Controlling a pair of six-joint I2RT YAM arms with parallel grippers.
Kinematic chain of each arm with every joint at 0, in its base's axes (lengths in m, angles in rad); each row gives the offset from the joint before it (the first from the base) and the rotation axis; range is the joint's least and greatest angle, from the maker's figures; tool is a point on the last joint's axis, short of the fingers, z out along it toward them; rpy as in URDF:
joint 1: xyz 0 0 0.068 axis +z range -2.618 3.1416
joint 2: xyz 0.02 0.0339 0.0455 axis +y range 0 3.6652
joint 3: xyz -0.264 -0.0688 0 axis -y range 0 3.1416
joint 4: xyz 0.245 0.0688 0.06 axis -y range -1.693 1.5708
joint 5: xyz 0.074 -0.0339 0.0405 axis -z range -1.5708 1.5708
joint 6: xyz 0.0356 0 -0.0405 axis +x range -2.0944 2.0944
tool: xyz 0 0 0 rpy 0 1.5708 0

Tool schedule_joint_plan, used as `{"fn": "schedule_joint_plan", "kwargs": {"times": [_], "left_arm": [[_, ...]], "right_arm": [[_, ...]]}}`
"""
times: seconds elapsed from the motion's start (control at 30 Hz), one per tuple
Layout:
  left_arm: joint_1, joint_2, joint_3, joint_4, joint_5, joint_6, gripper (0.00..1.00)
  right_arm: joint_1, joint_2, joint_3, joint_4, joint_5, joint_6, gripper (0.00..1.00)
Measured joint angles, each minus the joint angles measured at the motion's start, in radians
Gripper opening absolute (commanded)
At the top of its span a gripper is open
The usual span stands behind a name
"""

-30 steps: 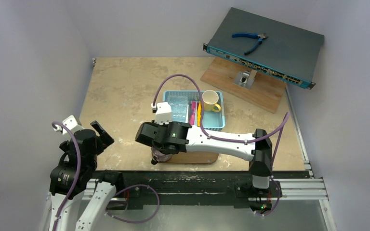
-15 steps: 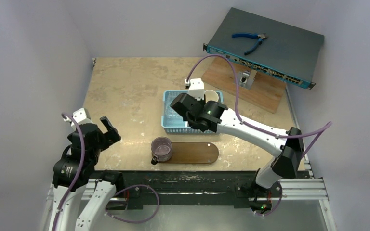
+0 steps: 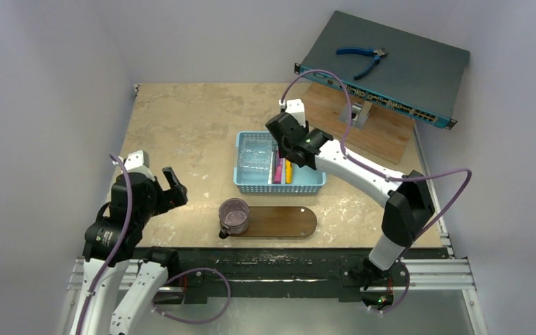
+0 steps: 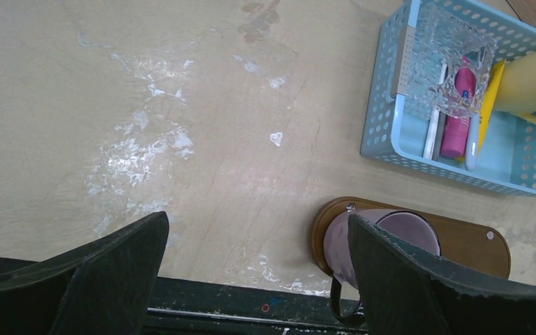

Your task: Prepare toiletry sets of a toothbrush and toothpaste on the tray

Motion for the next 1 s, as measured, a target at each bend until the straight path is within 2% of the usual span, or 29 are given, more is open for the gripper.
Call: {"fn": "schedule_joint_plan", "kwargs": {"times": [0.4, 0.6, 0.9, 1.0], "left_arm": [[0.0, 0.009, -0.006, 0.027, 0.076, 0.029, 1.0], [0.0, 0.016, -0.006, 0.03, 0.089, 0.029, 1.0], [0.0, 0.018, -0.011, 0.033, 0.092, 0.029, 1.0], [0.0, 0.02, -0.013, 0.036, 0.092, 0.029, 1.0]], "right_arm": [[-0.129, 0.142, 0.027, 0.078, -0.155, -0.116, 0.5], [-0.171, 0.219, 0.103, 0.104, -0.227, -0.153, 0.45], [-0.201, 0.291, 0.148, 0.106, -0.278, -0.176, 0.29], [-0.204, 0.308, 0.157, 0.106, -0.286, -0.185, 0.17]]}}
